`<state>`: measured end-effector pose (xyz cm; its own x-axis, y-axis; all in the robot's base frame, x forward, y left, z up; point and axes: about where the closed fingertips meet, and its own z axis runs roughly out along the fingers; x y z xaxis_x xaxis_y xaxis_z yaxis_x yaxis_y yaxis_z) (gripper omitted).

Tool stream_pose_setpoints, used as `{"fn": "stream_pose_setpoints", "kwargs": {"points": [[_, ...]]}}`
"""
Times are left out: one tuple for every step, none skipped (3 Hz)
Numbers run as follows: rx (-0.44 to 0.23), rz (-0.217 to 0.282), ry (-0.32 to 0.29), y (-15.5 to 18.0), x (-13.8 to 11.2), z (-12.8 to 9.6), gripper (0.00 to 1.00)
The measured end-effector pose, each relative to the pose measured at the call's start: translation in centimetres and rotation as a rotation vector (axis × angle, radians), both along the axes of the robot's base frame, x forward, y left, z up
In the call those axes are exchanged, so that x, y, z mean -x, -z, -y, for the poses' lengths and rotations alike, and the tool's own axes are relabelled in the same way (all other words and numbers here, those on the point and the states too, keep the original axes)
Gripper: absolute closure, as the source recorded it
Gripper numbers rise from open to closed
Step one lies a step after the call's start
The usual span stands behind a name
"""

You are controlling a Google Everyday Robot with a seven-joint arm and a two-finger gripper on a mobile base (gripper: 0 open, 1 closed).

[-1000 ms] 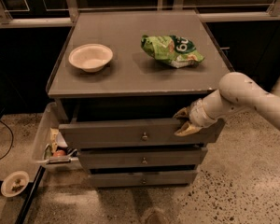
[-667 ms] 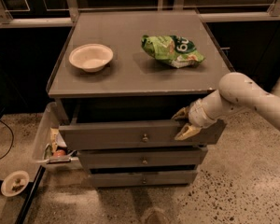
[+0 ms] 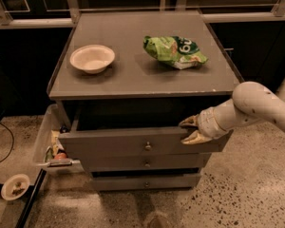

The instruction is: Open top drawer

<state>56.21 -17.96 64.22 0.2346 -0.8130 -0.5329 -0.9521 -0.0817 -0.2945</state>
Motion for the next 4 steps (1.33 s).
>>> {"fn": "stream_pose_setpoints", "kwargs": {"points": [[-0.016, 0.042, -0.004, -1.38, 0.51, -0.49, 1.00], [-0.016, 0.041, -0.004, -1.37, 0.51, -0.50, 0.83], [-0.016, 0.041, -0.004, -1.37, 0.51, -0.50, 0.59], [-0.016, 0.041, -0.004, -1.37, 0.51, -0.50, 0.36]]}}
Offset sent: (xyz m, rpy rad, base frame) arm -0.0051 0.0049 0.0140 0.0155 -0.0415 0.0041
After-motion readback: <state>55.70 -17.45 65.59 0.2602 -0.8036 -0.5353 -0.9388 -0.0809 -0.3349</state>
